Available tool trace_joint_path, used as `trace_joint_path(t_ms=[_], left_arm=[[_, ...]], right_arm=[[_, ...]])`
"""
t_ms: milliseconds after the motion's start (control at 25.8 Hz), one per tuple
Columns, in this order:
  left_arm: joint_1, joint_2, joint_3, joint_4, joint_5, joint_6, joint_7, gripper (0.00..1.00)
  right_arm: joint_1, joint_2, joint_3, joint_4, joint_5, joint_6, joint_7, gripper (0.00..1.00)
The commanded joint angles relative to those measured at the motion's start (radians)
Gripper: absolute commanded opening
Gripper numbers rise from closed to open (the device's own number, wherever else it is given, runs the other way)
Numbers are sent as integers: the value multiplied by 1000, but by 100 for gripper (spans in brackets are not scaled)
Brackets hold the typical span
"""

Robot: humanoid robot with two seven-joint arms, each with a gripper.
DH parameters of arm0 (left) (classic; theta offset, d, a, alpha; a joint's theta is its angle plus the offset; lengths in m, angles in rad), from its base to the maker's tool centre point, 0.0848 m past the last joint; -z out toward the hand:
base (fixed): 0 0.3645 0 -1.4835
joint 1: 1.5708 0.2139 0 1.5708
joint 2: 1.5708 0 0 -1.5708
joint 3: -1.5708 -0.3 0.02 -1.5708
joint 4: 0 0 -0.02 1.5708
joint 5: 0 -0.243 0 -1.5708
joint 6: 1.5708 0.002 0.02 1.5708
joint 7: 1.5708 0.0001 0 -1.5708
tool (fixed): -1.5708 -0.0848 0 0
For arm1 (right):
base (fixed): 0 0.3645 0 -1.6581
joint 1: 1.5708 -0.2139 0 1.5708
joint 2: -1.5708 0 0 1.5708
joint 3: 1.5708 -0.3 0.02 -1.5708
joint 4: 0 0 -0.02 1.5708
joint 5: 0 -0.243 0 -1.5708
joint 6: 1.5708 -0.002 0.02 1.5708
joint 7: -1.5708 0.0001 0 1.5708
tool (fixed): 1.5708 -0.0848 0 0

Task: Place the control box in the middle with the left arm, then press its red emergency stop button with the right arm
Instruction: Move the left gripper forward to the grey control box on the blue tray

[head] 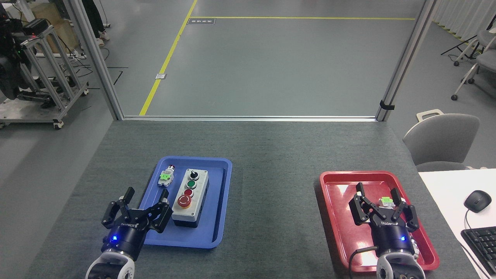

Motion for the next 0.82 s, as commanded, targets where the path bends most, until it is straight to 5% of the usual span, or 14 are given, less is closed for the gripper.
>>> trace_joint_path(t_ms=[0,311,544,777], left_arm=[[2,-1,20,-2,5,9,9,99],[13,-10,62,-65,14,-5,37,99],[119,-78,-53,-166,12,-22,58,99],[105,-165,-254,-10,-315,138,69,98]], right_arm=[[0,1,-1,2,0,0,-1,100],[0,4,1,3,0,0,-1,100],[-2,4,1,5,0,0,-1,100],[0,4,1,5,0,0,-1,100]])
